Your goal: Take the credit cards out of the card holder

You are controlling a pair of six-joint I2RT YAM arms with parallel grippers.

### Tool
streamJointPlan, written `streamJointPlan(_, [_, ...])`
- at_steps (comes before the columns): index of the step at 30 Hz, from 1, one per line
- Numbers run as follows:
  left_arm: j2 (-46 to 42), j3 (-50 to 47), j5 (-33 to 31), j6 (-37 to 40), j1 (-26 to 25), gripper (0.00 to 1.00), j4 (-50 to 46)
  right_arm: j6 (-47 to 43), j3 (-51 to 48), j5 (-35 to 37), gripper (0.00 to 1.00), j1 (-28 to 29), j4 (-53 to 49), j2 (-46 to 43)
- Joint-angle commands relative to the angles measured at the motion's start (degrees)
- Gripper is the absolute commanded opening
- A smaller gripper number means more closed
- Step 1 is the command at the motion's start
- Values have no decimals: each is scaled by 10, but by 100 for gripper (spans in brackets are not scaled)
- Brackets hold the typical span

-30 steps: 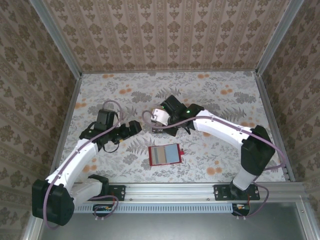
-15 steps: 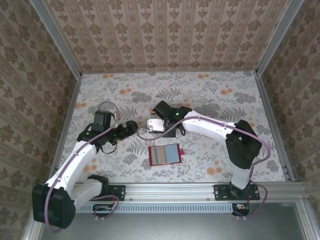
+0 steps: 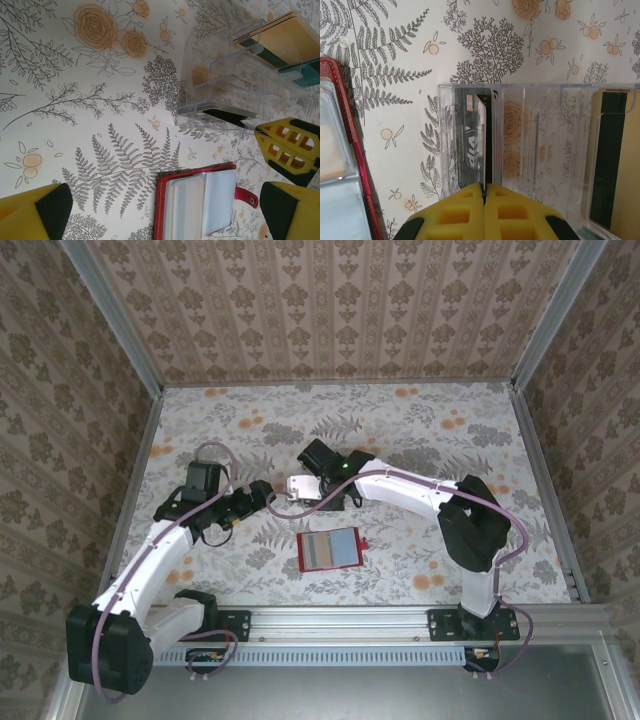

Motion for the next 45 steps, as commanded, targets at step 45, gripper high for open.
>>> streamJointPlan(45, [-28,-29,30,-3,6,100,-11,119,-39,32,39,2,75,3])
